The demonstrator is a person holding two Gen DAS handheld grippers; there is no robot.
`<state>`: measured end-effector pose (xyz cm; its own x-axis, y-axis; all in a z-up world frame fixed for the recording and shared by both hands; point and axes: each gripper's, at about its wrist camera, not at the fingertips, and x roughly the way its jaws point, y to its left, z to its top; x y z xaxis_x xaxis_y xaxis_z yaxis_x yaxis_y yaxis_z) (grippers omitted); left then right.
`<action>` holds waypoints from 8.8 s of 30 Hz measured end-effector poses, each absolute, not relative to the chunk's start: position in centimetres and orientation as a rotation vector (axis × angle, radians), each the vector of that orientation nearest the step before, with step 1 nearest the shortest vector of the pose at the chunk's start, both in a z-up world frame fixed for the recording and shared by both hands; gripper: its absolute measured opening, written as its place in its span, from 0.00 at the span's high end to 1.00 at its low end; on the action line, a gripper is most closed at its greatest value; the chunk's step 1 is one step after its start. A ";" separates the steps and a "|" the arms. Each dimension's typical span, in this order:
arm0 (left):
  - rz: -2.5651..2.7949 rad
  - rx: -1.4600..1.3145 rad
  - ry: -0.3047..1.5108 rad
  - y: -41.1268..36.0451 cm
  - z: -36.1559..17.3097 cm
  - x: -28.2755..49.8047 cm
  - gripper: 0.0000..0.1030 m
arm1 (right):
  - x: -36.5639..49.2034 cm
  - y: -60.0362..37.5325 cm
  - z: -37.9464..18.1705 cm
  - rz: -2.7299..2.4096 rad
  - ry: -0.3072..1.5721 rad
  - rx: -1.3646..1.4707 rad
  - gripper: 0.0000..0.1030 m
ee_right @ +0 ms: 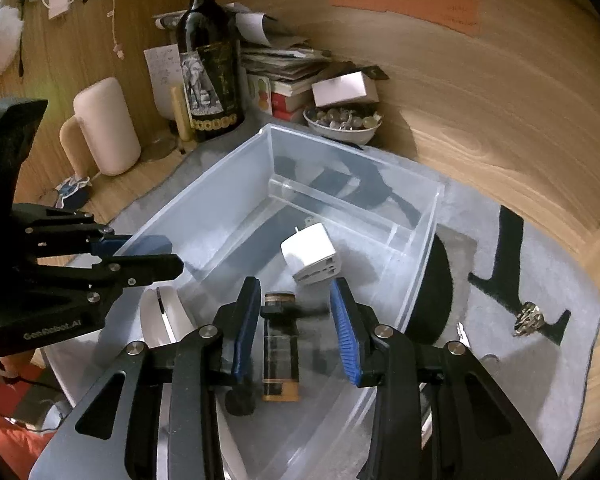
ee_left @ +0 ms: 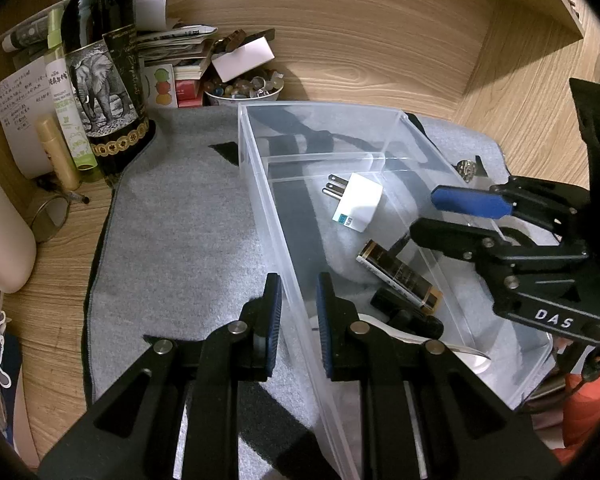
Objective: Organize rigid objects
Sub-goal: 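Carry the small black item into the box and open the right gripper, then grasp the set of keys on the mat with the right gripper, then carry the keys into the box and open the right gripper, then grasp the silver metal cylinder with the right gripper, then lower the silver cylinder into the box and open the right gripper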
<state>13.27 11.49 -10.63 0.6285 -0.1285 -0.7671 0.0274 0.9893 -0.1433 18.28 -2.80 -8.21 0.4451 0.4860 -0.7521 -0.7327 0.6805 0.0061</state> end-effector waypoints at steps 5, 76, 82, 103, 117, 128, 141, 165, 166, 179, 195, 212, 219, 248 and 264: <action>-0.090 -0.123 0.887 11.5 -10.6 13.3 0.84 | 18.1 -3.6 -7.1 0.758 0.770 -0.324 0.61; -0.088 -0.117 0.890 11.5 -10.8 13.4 0.84 | 22.6 -15.9 -11.8 0.422 0.878 -0.175 0.78; -0.083 -0.113 0.886 11.2 -10.7 13.3 0.84 | 21.5 -15.9 -9.2 0.415 0.785 -0.191 0.78; -0.082 -0.110 0.884 11.1 -10.6 13.3 0.84 | 17.1 -11.7 -1.3 0.543 0.538 -0.214 0.78; -0.081 -0.106 0.883 11.0 -10.5 13.2 0.84 | 14.9 -6.6 -2.4 0.714 0.554 -0.252 0.78; -0.080 -0.106 0.883 11.0 -10.5 13.2 0.84 | 15.5 -4.9 -7.2 0.721 0.702 -0.330 0.78; -0.080 -0.107 0.883 11.0 -10.5 13.2 0.84 | 16.1 -4.3 -8.2 0.719 0.762 -0.366 0.78; -0.079 -0.107 0.883 11.0 -10.5 13.2 0.84 | 18.4 -12.6 -4.0 0.486 0.652 -0.177 0.39; -0.079 -0.106 0.883 11.0 -10.5 13.2 0.84 | 18.6 -12.9 -4.5 0.475 0.667 -0.172 0.39; -0.079 -0.104 0.883 11.0 -10.5 13.2 0.84 | 19.3 -13.8 -12.0 0.471 0.896 -0.190 0.39; -0.076 -0.101 0.882 11.0 -10.4 13.2 0.84 | 18.9 -13.7 -13.1 0.486 0.931 -0.204 0.86; -0.076 -0.101 0.883 11.0 -10.4 13.2 0.84 | 18.5 -13.7 -9.5 0.498 0.808 -0.168 0.86; -0.076 -0.101 0.882 11.0 -10.3 13.2 0.84 | 18.0 -12.9 -6.0 0.526 0.711 -0.156 0.86; -0.077 -0.103 0.882 10.9 -10.4 13.3 0.84 | 16.5 -3.0 -7.6 0.800 0.773 -0.300 0.86; -0.076 -0.105 0.882 10.8 -10.4 13.3 0.84 | 17.3 -5.8 -4.9 0.704 0.703 -0.236 0.59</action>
<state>13.31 10.79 -10.36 0.6337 -0.1096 -0.7658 0.0233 0.9922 -0.1227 17.26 -5.76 -4.95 0.5469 0.5115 -0.6628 -0.6637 0.7474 0.0292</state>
